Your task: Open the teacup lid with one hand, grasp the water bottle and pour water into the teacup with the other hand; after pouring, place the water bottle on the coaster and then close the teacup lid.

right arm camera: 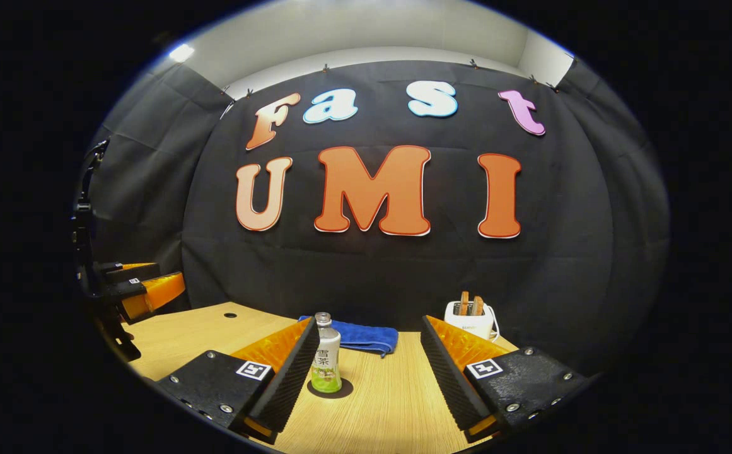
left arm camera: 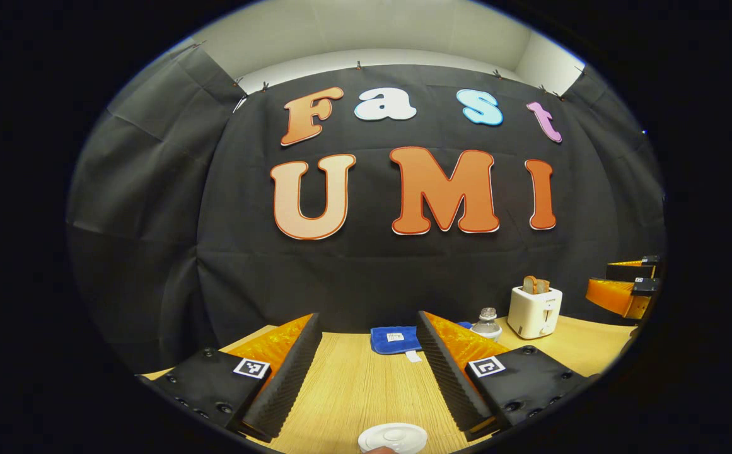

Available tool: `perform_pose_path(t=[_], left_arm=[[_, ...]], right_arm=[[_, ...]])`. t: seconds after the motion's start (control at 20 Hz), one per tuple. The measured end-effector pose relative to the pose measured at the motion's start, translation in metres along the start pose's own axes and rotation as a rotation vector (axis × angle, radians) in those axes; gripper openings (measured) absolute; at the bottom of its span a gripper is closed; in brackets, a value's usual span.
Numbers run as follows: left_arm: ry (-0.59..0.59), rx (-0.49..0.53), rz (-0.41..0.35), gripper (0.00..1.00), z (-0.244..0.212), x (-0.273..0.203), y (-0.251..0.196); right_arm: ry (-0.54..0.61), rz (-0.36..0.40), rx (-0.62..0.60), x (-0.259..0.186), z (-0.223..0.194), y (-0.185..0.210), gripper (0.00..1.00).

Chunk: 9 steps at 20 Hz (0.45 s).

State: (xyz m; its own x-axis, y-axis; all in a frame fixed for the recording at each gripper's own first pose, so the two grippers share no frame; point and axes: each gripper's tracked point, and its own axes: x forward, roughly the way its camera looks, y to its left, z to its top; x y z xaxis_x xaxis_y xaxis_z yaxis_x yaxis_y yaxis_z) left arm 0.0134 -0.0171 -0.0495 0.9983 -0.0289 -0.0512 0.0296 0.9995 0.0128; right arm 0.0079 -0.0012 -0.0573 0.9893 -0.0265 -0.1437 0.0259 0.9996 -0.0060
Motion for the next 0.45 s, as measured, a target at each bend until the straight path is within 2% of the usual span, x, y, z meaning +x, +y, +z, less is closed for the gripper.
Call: perform_pose_path(t=[0.45], left_arm=[[-0.013,0.011,0.010,0.98,0.0027,0.0002,0.0050]], right_arm=[[0.002,-0.007,-0.007,0.0037,0.0001,-0.0007,0.96]])
